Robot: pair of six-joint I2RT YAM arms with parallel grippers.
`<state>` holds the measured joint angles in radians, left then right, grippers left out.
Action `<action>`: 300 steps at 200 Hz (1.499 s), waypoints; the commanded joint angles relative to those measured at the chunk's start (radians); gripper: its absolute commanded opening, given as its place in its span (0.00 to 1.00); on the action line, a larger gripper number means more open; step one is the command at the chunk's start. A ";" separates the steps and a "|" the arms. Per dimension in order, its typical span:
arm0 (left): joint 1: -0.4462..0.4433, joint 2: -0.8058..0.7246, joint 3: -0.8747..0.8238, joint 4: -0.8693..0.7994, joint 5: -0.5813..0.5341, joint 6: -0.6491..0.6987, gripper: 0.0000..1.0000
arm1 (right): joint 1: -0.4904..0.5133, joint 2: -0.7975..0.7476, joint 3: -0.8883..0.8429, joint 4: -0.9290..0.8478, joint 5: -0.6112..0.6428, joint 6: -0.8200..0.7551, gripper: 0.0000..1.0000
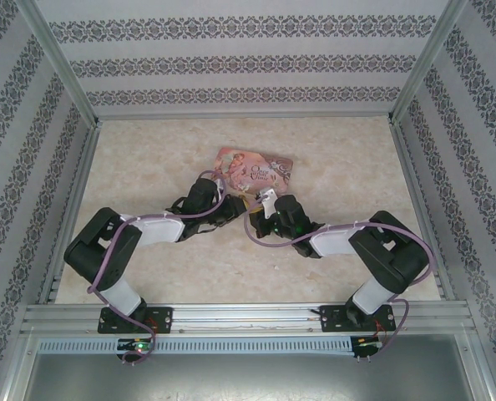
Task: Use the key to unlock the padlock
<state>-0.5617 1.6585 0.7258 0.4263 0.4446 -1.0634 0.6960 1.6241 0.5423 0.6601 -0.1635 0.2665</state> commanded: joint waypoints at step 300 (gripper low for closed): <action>-0.043 -0.321 -0.252 0.012 -0.153 0.104 0.51 | 0.012 0.016 -0.096 0.195 -0.047 0.168 0.00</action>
<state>-0.5903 1.4204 0.5060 0.4606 0.3832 -1.0199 0.6983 1.6886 0.4492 0.8379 -0.1829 0.3923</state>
